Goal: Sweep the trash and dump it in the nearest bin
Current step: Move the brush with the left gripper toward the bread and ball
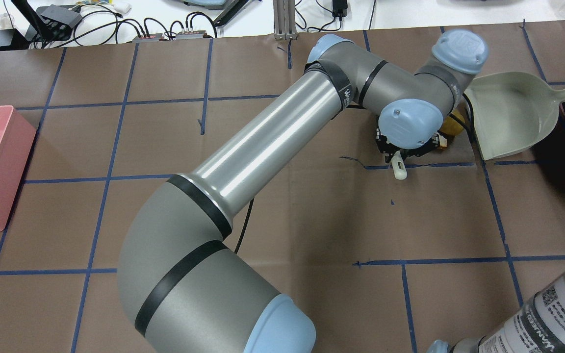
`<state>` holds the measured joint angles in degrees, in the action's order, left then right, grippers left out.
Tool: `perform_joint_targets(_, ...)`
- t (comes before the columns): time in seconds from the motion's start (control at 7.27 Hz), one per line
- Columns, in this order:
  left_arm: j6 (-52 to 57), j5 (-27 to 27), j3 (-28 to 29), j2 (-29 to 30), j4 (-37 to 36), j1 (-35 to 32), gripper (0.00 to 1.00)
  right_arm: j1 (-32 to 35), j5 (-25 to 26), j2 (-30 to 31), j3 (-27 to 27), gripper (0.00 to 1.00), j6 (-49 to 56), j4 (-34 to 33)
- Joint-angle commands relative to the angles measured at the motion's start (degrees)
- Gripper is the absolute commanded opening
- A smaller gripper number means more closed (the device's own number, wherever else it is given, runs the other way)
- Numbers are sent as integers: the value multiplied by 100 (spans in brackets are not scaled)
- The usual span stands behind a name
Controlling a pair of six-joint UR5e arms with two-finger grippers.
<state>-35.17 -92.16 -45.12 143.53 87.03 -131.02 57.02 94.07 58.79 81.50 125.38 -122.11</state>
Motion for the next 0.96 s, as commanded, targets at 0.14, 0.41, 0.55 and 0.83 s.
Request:
perform_joint_targets(0.14,-166,23,38,52,-81,-108,0,107,-38,-165,51,0,-224,-14)
perform_joint_targets(0.41,-174,424,30,87,-230,-152,0,107,-47,-236,51,0,-163,-23)
perform_joint_targets(0.55,-174,592,38,122,-318,-187,0,107,-47,-262,51,0,-154,-15)
perform_joint_targets(0.83,-253,1057,38,157,-669,-205,0,107,-47,-245,51,0,-154,-15)
